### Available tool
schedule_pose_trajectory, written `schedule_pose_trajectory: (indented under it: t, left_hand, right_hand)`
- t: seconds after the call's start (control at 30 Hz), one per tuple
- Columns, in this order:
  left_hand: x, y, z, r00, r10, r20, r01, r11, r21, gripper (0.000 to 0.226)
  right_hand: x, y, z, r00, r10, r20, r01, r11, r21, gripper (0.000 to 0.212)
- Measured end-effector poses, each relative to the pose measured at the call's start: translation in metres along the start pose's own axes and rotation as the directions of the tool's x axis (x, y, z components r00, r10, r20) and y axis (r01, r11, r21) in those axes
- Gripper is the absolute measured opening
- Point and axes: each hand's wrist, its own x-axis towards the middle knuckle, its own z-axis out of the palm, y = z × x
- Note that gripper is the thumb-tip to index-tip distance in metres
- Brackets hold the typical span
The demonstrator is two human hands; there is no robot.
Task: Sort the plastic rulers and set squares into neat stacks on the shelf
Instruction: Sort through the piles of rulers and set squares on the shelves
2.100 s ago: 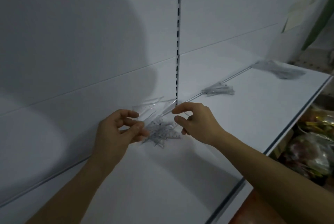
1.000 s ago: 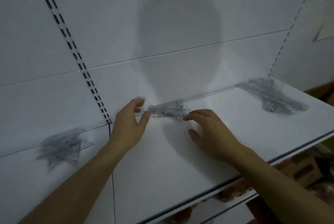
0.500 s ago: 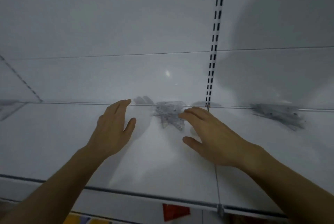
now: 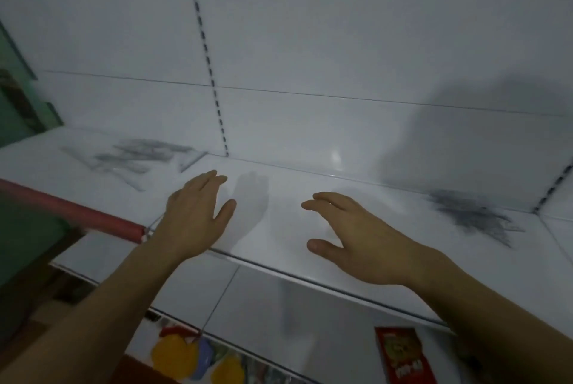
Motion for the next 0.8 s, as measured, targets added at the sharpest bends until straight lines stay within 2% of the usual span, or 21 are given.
schedule_pose_trajectory:
  t: [0.13, 0.3, 0.5, 0.67, 0.8]
  left_hand:
    - [-0.031, -0.083, -0.037, 0.994, -0.112, -0.021, 0.112, 0.994, -0.007, 0.065]
    - [-0.071, -0.169, -0.08, 0.956, -0.28, -0.092, 0.286, 0.957, 0.056, 0.059]
    - [-0.122, -0.253, -0.115, 0.84, -0.522, -0.144, 0.537, 0.838, 0.096, 0.058]
    - [-0.132, -0.325, -0.127, 0.772, -0.611, -0.178, 0.633, 0.766, 0.117, 0.056]
    - [-0.106, -0.374, -0.129, 0.753, -0.638, -0.163, 0.657, 0.743, 0.129, 0.059]
  right_hand:
    - [0.059, -0.068, 0.023, 0.987, -0.137, 0.086, 0.138, 0.99, -0.001, 0.067]
    - [0.132, -0.145, 0.044, 0.936, -0.295, 0.193, 0.307, 0.951, -0.035, 0.069]
    - [0.214, -0.228, 0.081, 0.832, -0.491, 0.258, 0.503, 0.864, 0.025, 0.067]
    - [0.284, -0.271, 0.125, 0.752, -0.603, 0.266, 0.607, 0.791, 0.079, 0.071]
    - [0.346, -0.291, 0.15, 0.724, -0.634, 0.271, 0.634, 0.767, 0.098, 0.072]
